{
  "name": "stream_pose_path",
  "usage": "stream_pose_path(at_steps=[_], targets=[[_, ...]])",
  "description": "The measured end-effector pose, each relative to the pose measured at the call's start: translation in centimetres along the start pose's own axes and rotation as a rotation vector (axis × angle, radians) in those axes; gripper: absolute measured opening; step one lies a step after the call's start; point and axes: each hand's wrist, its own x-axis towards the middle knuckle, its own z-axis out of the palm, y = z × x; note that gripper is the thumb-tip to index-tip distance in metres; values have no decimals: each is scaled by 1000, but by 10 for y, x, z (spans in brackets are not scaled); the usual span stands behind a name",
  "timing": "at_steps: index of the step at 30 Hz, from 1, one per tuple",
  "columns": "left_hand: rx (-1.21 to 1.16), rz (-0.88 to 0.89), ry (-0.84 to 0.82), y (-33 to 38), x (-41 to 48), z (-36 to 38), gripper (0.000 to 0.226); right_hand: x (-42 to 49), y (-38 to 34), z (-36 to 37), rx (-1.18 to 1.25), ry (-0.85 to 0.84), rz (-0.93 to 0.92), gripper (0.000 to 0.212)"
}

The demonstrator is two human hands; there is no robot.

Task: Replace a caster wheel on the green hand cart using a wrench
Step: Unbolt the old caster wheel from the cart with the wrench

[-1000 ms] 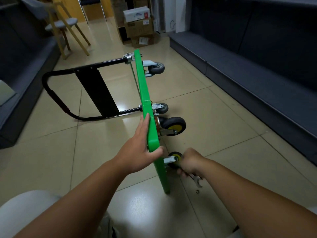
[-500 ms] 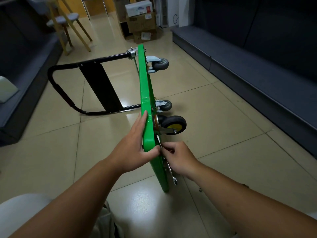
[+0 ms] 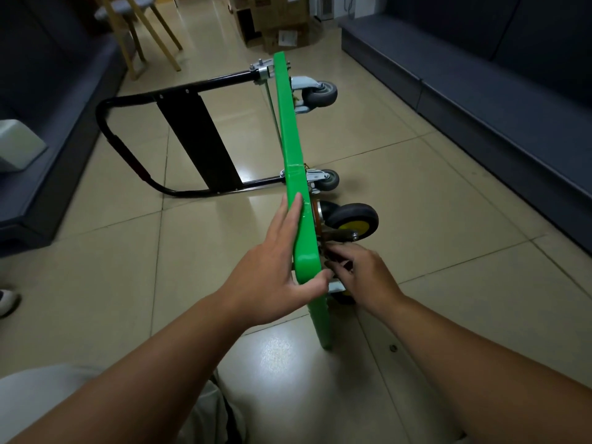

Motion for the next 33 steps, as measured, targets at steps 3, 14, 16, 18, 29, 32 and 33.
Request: stream_pose_path(at_steps=[3, 14, 16, 18, 29, 32, 33], targets=[[-22, 6, -2, 2, -1, 0, 115, -17, 1, -7, -219, -171, 137, 21], [-33, -24, 17, 13, -3, 3, 113, -28, -28, -37, -96, -264, 696, 13], [-17, -32, 23, 13, -2, 4, 113, -13, -51, -38, 181, -126, 681, 18], [-14, -37, 28, 13, -2, 4, 114, -6, -66, -35, 320, -61, 648, 25], [-2, -46, 16, 8, 2, 7, 114, -25, -50, -17, 484, -72, 351, 19], [2, -44, 10, 7, 2, 8, 113, -27, -43, -10, 492, -74, 294, 21], [2, -41, 10, 7, 2, 8, 113, -27, -40, -9, 488, -74, 283, 22]])
